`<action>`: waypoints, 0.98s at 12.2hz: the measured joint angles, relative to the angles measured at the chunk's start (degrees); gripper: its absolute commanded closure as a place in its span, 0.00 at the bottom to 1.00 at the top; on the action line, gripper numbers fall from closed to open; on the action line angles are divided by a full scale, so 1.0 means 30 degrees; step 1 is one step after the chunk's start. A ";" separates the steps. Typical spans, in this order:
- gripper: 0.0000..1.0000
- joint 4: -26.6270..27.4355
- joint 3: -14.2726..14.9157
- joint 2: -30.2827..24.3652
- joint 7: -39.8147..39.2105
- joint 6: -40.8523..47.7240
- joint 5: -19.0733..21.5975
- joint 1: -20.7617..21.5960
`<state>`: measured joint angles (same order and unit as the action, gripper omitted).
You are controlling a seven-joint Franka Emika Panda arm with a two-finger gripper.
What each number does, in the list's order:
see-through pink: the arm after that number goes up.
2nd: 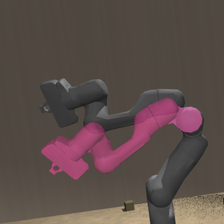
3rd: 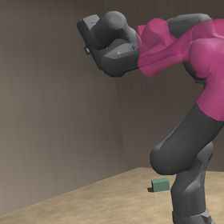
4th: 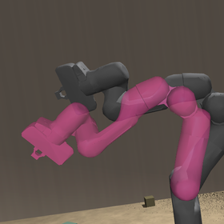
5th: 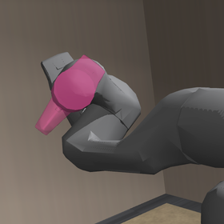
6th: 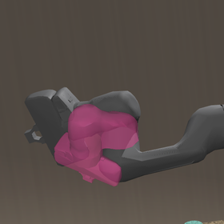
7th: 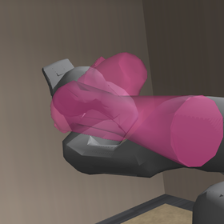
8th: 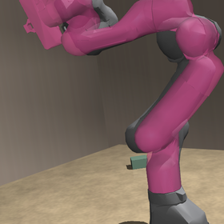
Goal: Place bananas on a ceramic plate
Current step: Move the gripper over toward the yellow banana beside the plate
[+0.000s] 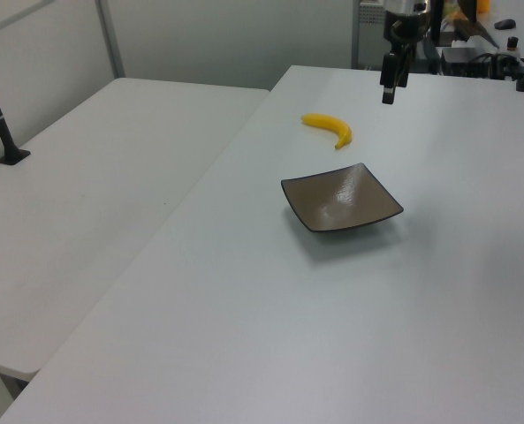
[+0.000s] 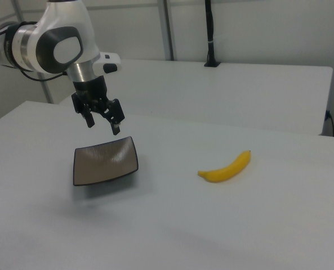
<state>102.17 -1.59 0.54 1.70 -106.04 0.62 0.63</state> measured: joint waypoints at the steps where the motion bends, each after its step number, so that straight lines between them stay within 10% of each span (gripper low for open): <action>1: 0.00 -0.0001 0.0000 0.0012 0.0003 0.0000 0.0000 -0.0012; 12: 0.00 0.0005 0.0125 0.3516 0.4220 -0.8599 -0.0792 -0.2665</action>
<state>102.19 -1.22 11.08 14.36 -131.84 -1.75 -7.37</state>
